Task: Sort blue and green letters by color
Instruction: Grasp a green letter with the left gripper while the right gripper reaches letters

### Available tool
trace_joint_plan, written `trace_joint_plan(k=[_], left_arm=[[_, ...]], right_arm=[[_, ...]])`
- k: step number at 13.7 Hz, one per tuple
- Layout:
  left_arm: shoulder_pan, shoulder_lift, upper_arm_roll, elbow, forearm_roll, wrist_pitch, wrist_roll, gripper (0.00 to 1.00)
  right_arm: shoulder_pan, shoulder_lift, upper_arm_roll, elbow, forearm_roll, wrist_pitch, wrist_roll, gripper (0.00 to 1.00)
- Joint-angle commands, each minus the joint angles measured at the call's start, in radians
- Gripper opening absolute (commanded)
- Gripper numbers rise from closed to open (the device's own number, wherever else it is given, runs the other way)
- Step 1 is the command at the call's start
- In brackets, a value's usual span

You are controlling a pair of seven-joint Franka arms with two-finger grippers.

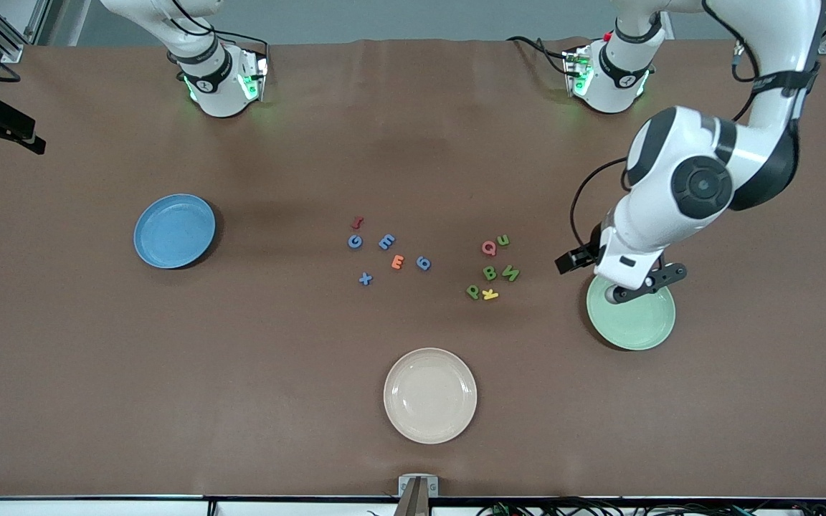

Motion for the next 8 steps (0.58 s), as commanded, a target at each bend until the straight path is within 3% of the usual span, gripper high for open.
trace_joint_plan(k=[1,4,8], left_arm=[[-0.033,0.08,0.001,-0.005,0.001,0.113,-0.14,0.97],[-0.06,0.156,-0.001,-0.005,0.003,0.236,-0.237,0.84],[-0.117,0.191,0.004,-0.056,0.023,0.277,-0.383,0.82]], right_arm=[[-0.014,-0.012,0.01,0.004,0.005,0.0,-0.01,1.0],[-0.022,0.062,0.007,0.029,0.0,0.011,-0.011,1.0],[-0.014,0.22,0.008,0.048,0.0,0.086,-0.016,1.0]])
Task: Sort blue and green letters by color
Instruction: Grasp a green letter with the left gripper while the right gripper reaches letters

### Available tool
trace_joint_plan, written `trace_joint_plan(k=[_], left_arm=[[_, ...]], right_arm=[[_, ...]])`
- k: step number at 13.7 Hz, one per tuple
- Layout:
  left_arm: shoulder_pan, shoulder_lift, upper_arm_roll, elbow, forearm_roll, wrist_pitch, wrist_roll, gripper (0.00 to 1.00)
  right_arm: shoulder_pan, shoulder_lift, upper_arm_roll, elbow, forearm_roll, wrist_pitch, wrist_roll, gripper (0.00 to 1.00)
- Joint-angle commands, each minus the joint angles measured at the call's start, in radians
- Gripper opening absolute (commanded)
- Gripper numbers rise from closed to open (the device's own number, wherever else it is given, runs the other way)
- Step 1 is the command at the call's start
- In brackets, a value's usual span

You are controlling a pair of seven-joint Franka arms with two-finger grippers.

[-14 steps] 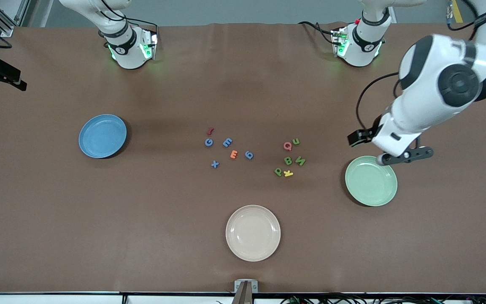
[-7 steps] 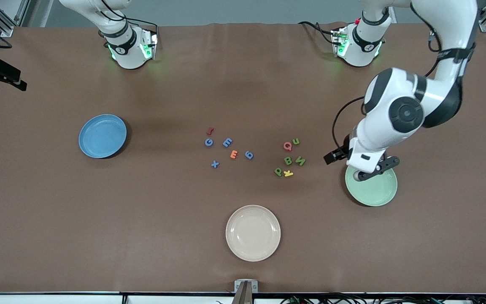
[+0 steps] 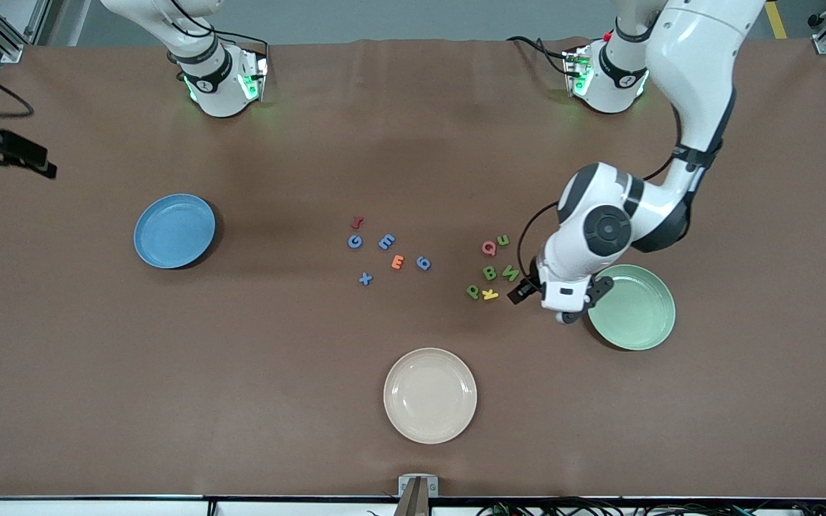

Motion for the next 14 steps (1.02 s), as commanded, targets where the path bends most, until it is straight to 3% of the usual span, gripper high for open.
trace_joint_plan(k=[1,3,7,11,14], left_arm=[[-0.013,-0.008,0.004,-0.078,0.035,0.07,-0.072,0.78],[-0.013,-0.009,0.002,-0.144,0.053,0.15,-0.115,0.76],[-0.02,-0.005,0.004,-0.224,0.053,0.241,-0.14,0.71],[-0.023,0.024,0.004,-0.235,0.053,0.313,-0.142,0.69],[-0.023,0.052,0.004,-0.235,0.053,0.358,-0.143,0.67]], right_arm=[[0.001,0.129,0.015,0.056,-0.007,0.034,-0.01,1.0],[0.044,0.154,0.017,0.042,0.011,0.082,0.019,1.0],[0.197,0.261,0.017,0.013,0.075,0.224,0.371,1.0],[0.39,0.304,0.017,-0.108,0.096,0.479,0.73,1.0],[0.496,0.382,0.017,-0.122,0.096,0.594,0.905,1.0]])
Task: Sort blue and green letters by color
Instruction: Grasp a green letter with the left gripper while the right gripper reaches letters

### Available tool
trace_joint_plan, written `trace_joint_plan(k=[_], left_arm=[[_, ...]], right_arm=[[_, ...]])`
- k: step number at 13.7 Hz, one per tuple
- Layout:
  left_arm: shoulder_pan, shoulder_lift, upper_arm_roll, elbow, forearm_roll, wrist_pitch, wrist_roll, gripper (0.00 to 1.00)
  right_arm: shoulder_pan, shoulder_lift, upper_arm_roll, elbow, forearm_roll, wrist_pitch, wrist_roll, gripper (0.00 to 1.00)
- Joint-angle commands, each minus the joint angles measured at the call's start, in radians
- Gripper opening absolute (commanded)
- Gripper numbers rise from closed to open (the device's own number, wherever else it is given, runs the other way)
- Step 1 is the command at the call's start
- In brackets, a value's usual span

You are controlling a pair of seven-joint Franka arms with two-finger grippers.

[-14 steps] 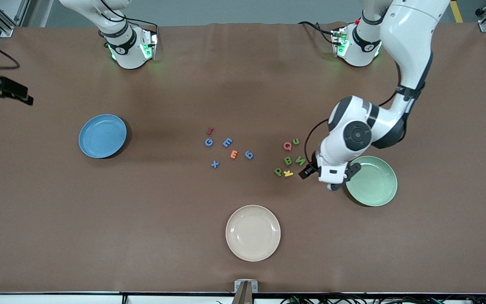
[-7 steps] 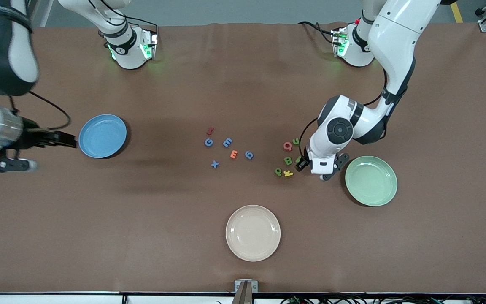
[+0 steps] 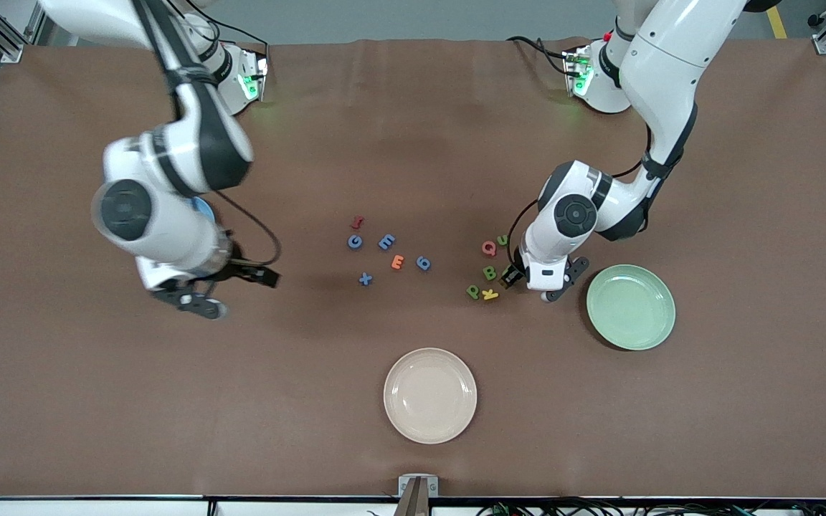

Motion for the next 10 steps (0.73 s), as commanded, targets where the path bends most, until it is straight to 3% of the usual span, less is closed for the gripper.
trace_joint_plan(k=[1,3,6,7,10], left_arm=[[-0.005,0.02,0.002,-0.005,0.019,0.053,-0.028,0.66],[-0.003,0.029,0.002,-0.005,0.019,0.059,-0.028,0.54],[-0.006,0.025,0.002,-0.007,0.019,0.058,-0.028,0.07],[-0.005,0.014,0.0,-0.011,0.019,0.053,-0.026,0.0],[0.009,-0.055,0.002,-0.011,0.019,-0.013,-0.014,0.0]], right_arm=[[0.08,0.061,-0.012,-0.01,0.012,0.086,0.136,1.0],[0.13,0.125,-0.012,-0.01,0.012,0.158,0.199,1.0],[0.183,0.222,-0.012,-0.009,0.012,0.281,0.234,1.0],[0.203,0.25,-0.012,-0.01,0.01,0.316,0.246,1.0],[0.235,0.302,-0.014,-0.01,0.01,0.394,0.263,0.98]])
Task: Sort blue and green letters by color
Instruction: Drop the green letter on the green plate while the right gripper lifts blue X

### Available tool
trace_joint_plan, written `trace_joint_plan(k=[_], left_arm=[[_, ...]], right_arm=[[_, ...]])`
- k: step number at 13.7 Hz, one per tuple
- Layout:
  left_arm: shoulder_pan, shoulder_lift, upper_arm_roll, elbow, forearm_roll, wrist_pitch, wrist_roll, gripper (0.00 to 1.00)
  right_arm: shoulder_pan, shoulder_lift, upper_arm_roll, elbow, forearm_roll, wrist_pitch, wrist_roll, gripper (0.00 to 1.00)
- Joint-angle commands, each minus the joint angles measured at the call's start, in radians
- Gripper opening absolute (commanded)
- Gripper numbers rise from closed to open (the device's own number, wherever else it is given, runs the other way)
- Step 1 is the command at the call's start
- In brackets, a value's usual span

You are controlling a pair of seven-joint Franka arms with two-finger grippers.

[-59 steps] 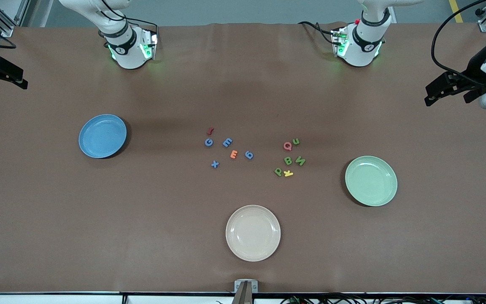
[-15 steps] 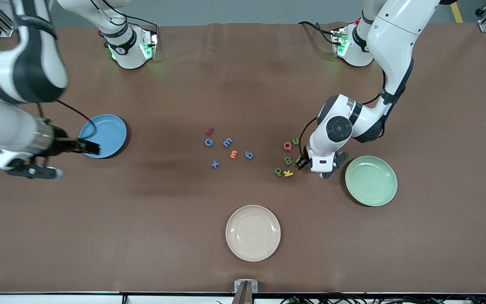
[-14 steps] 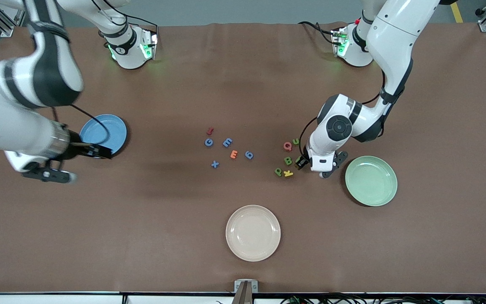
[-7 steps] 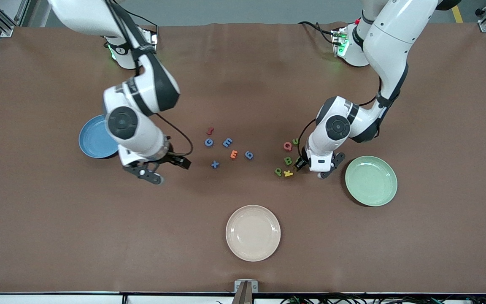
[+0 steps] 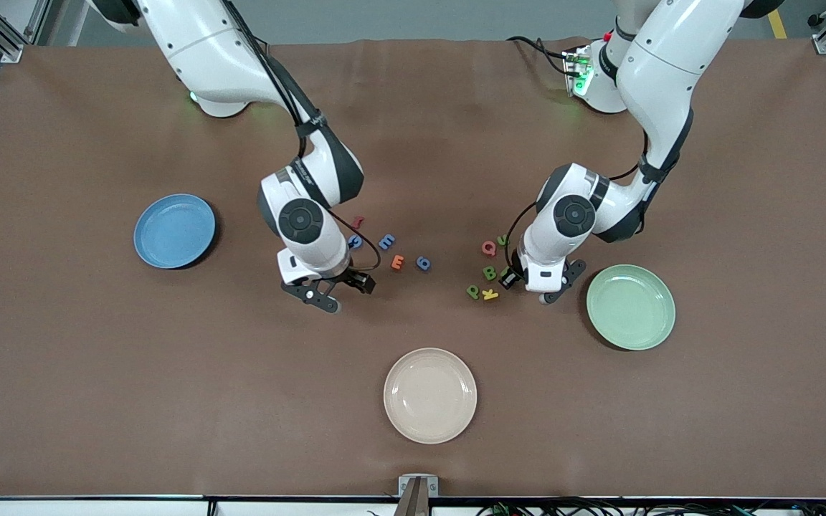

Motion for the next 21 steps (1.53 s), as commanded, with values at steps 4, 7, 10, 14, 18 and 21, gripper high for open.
trace_joint_plan(k=[4,7,10,14,18,21], left_arm=[[0.084,-0.164,0.002,-0.007,0.02,-0.145,0.068,0.0],[0.136,-0.207,0.014,-0.006,0.036,-0.2,0.184,0.0],[0.251,-0.192,0.013,0.001,0.092,-0.205,0.345,0.0],[0.389,-0.132,0.011,0.039,0.114,-0.197,0.546,0.0],[0.459,-0.074,0.011,0.07,0.114,-0.189,0.657,0.0],[0.473,-0.031,0.011,0.09,0.131,-0.182,0.666,0.01]], right_arm=[[0.054,0.055,-0.012,0.011,0.001,0.063,0.057,0.8],[0.062,0.058,-0.012,0.01,0.001,0.054,0.059,0.67],[0.062,0.058,-0.012,0.01,0.001,0.053,0.059,0.61],[0.062,0.058,-0.012,0.008,0.001,0.047,0.059,0.38],[0.06,0.055,-0.012,0.01,0.001,0.039,0.053,0.04],[0.039,0.033,-0.018,0.042,0.0,-0.108,0.034,0.01]])
